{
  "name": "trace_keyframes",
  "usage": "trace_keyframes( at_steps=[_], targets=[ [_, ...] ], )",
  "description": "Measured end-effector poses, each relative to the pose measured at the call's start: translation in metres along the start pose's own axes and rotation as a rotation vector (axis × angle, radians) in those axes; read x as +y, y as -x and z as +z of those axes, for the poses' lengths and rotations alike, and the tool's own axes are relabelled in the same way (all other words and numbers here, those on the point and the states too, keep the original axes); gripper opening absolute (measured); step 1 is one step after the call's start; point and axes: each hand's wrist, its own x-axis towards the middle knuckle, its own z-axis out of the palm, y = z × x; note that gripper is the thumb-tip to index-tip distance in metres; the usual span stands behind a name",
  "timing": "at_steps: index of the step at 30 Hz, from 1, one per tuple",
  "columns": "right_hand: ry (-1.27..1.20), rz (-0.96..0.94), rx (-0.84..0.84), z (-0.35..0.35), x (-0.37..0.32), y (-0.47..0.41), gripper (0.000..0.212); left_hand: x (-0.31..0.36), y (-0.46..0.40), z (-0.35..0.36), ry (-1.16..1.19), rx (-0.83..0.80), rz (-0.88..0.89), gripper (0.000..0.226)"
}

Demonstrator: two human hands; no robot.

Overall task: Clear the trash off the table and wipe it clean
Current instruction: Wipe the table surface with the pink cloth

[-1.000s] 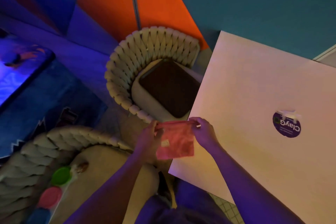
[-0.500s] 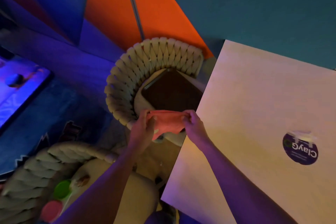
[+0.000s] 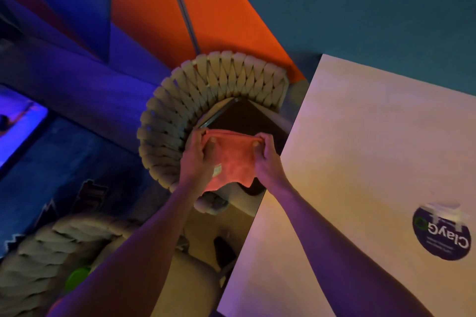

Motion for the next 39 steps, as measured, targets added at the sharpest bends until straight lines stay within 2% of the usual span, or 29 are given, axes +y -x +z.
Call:
trace_keyframes(
  at_steps=[8,15,18,26,33,39],
  targets=[
    [0.158,0.074,0.13,0.028,0.008,-0.037,0.019,-0.036,-0.038,0.022,-0.1,0.041,0.011,0.033],
    [0.289,0.114,0.252,0.058,0.028,-0.073,0.023,-0.07,-0.077,0.042,-0.203,0.003,-0.036,0.039],
    [0.339,0.172,0.258,0.067,0.037,-0.093,0.026,-0.086,-0.098,0.051,-0.239,0.007,-0.05,0.045],
    [0.414,0.287,0.238,0.093,0.074,-0.165,0.028,-0.121,-0.156,0.086,-0.216,-0.052,-0.008,0.033],
    [0.447,0.32,0.254,0.118,0.122,-0.225,0.028,-0.182,-0.211,0.127,-0.26,-0.134,0.008,0.043],
    [0.494,0.316,0.299,0.137,0.169,-0.278,0.031,-0.233,-0.253,0.172,-0.312,-0.106,0.005,0.042]
  ],
)
